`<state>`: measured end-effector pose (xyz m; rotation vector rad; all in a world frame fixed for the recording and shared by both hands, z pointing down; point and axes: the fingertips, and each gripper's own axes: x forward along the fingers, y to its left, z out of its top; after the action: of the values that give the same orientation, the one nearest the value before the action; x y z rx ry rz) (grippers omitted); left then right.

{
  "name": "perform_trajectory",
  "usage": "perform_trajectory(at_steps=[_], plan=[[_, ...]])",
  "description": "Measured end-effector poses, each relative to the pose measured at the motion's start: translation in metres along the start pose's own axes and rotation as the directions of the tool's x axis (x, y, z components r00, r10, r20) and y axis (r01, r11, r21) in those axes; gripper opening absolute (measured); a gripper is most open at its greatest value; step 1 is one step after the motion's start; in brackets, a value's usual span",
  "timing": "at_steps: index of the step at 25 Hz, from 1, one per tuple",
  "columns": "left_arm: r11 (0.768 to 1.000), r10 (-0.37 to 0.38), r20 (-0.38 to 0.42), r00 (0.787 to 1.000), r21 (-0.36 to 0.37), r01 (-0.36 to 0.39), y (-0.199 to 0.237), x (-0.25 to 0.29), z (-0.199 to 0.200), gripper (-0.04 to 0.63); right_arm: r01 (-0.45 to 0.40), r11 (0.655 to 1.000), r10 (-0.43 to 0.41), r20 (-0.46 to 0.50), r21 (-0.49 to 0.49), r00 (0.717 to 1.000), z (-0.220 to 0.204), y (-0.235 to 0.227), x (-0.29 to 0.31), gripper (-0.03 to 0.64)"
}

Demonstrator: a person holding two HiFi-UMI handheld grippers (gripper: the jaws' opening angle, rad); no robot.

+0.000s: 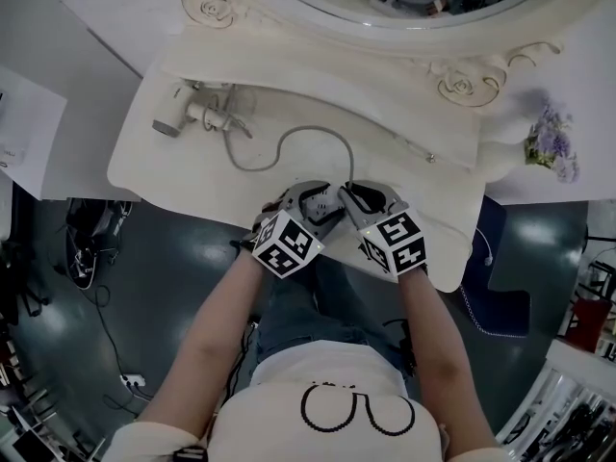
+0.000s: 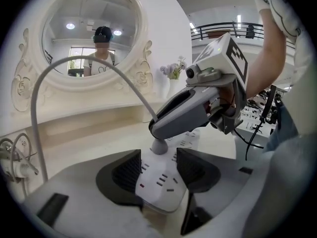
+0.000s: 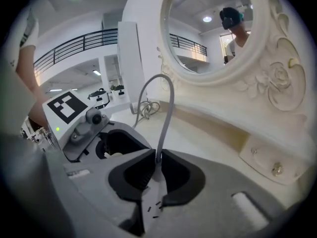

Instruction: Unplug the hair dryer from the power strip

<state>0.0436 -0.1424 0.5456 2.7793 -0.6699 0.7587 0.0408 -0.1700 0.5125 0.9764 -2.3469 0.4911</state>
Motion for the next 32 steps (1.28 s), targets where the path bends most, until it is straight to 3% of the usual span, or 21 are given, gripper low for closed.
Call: perform_trajectory(at_steps=[3,9,13,22,28,32], plan=[[1.0,0.002,0.006,1.0,-0.002,-0.002,-0.001,0.001,-0.001,0.221,0.005,1.0,-0.005,0.001,-0.026,1.0,-0.002,0.003,-0.005,0.04],[1.0,0.002,0.004,1.0,-0.012,-0.002,-0.002,0.002,0.0,0.222,0.042,0.984,-0.044,-0.003,-0.175,0.999,0.004,0.016,-0.008,0.038],[1.0,0.001,-0.004,1.0,-0.011,-0.001,-0.002,0.002,0.0,0.222,0.048,0.997,-0.041,0.112,-0.062,0.993,0.036,0.001,-0.019,0.038],[0.999,0.022,-0.018,1.0,-0.026,-0.022,-0.003,0.003,0.0,0.222,0.017,1.0,-0.016,0.114,-0.011,0.993,0.038,-0.004,-0.04,0.041],[0.998,0.045,-0.039,0.998,-0.047,-0.047,-0.004,0.002,0.0,0.222,0.037,0.993,-0.051,0.121,0.116,0.991,0.035,-0.029,-0.053,0.043],[0.997,0.053,-0.048,0.997,-0.056,-0.056,-0.004,0.002,0.001,0.222,0.022,0.961,-0.058,0.124,0.276,0.991,0.031,-0.057,-0.062,0.044]])
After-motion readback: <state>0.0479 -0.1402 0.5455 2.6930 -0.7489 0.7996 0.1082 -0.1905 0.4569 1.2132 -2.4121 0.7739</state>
